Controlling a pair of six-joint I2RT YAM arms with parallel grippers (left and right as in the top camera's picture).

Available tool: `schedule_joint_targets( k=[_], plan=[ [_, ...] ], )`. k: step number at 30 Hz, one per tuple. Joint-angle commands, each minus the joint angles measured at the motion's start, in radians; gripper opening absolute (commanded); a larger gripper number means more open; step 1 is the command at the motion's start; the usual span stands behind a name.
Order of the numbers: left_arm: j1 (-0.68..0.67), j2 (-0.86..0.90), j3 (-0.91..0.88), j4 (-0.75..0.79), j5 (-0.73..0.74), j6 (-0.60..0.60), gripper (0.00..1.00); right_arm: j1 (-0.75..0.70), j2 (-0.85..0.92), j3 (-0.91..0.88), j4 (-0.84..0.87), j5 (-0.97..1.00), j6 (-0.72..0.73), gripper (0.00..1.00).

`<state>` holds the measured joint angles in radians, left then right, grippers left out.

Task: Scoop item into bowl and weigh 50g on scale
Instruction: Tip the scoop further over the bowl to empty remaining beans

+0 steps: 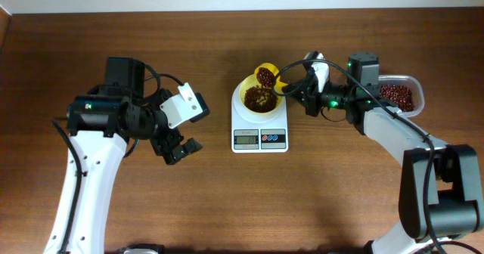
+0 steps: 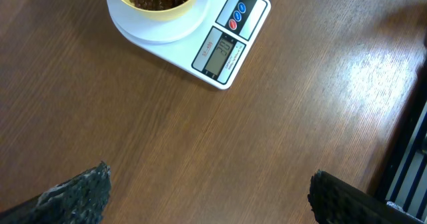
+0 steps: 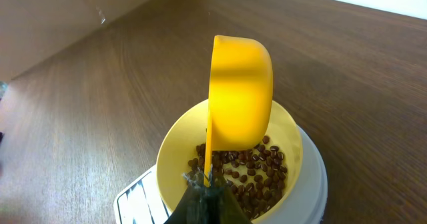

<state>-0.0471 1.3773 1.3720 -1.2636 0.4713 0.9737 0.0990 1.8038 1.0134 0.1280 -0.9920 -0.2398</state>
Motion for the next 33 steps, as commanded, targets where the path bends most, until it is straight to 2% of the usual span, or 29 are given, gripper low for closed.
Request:
schedule_joint_targets(
  k=[1, 11, 33],
  plan=[
    [0.0, -0.013, 0.016, 0.002, 0.018, 0.016, 0.99, 0.005, 0.0, 0.002, 0.003, -0.024, -0.019, 0.04],
    [0.0, -0.014, 0.016, 0.002, 0.018, 0.016, 0.99, 0.005, 0.0, 0.002, 0.0, -0.043, -0.018, 0.04],
    [0.0, -0.014, 0.016, 0.002, 0.018, 0.016, 0.99, 0.051, -0.026, 0.003, -0.026, 0.103, -0.006, 0.04]
  ],
)
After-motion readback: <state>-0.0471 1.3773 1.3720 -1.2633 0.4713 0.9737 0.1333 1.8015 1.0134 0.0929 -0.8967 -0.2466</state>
